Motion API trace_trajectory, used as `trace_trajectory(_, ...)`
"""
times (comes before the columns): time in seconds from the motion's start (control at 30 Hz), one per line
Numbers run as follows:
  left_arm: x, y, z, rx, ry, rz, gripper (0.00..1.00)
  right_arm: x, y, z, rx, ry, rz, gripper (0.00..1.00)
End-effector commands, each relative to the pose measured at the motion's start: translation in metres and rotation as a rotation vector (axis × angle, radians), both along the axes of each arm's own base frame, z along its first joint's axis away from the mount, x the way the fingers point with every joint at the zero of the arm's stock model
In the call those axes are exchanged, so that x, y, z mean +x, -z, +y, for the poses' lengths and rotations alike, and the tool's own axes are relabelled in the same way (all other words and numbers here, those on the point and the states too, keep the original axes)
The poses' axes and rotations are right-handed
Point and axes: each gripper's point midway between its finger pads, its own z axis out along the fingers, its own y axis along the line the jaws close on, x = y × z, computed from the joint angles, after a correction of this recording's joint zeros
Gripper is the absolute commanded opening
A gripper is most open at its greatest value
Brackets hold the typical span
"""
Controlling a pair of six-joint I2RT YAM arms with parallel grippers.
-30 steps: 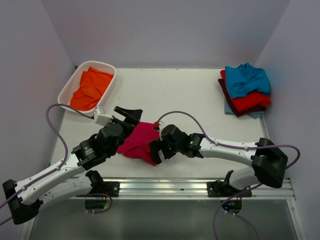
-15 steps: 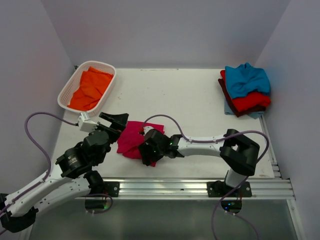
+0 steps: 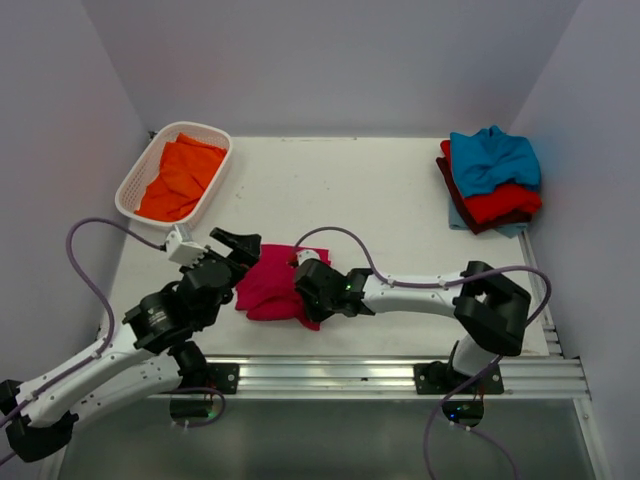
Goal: Fold and stack the t-shirts
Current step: Flatten out the tshirt
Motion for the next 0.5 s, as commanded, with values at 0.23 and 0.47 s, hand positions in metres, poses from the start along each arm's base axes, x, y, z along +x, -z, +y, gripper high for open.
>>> trace_trajectory(0.23,0.026,0.043,-0.066,0.382,0.247,0.138,1.00,0.013,-0.080,-0.056,-0.104,-0.037,-0.197,0.00)
trace_trajectory(0.47,0.023,0.068,-0.123,0.580,0.609,0.147,0.95,0.019,-0.103,-0.088,-0.133,0.016,-0.270,0.00)
